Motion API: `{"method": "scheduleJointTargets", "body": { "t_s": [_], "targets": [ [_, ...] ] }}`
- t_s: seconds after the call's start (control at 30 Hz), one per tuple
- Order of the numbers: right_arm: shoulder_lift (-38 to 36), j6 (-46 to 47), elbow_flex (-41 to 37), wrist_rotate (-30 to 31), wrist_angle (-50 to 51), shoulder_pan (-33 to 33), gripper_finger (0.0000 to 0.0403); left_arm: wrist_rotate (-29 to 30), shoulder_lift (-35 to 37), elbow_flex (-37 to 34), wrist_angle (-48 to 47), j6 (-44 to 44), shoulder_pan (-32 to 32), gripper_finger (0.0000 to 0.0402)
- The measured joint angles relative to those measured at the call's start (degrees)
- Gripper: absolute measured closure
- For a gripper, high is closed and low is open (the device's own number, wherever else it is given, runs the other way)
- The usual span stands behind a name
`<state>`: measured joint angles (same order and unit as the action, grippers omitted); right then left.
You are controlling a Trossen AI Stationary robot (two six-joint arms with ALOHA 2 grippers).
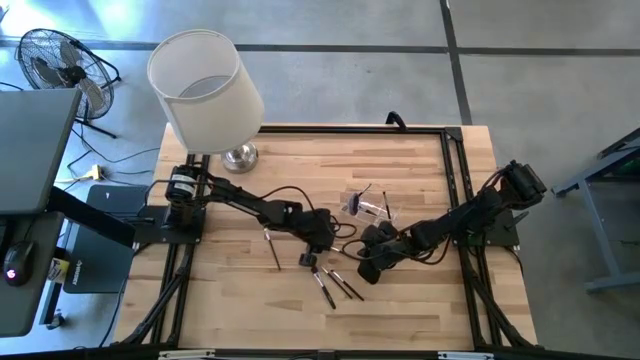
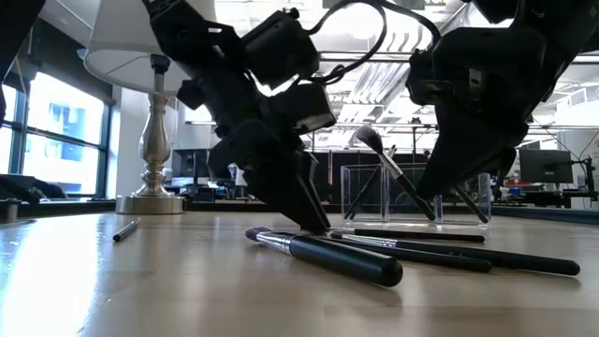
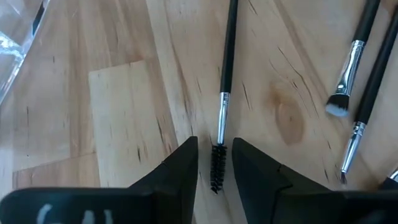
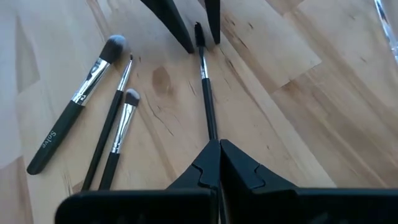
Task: Put items in baskets/containers
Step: Put the black lash brush into the transparent organizer
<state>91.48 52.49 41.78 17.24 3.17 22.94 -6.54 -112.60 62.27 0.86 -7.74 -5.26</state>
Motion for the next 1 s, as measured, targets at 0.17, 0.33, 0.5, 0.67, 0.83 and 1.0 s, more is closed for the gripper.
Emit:
{"method": "scheduleJointTargets", "body": {
  "t_s": [0.17, 0.33, 0.5, 0.67, 0.83, 1.0],
  "targets": [
    [0.00, -0.02, 0.00, -0.55, -0.01, -0.02, 0.0403, 3.09, 0.00, 0.03, -1.90, 0.42, -0.14, 0.0332],
    [0.00, -0.41, 0.00, -1.03, 0.01, 0.00, 0.0403, 3.38, -0.02, 0.03, -3.51, 0.42, -0.13, 0.0364],
    [0.00, -0.46, 0.00, -1.29, -0.01, 0.00, 0.0403, 4.79, -0.02, 0.02, -4.72, 0.49, -1.37, 0.0382],
    [0.00, -0.48, 0.00, -1.32, -0.02, 0.00, 0.0403, 5.04, -0.07, -0.01, -5.47, 0.51, -1.62, 0.0398],
    [0.00, -2.26, 0.11, -1.41, -1.23, 0.00, 0.0402, 4.06, -0.09, -0.08, -5.54, 2.83, -1.57, 0.0400],
    [0.00, -8.02, 2.62, -1.81, -0.41, -0.02, 0.0402, 2.86, -0.11, -0.08, -5.57, 4.09, -1.51, 0.0401]
  ]
}}
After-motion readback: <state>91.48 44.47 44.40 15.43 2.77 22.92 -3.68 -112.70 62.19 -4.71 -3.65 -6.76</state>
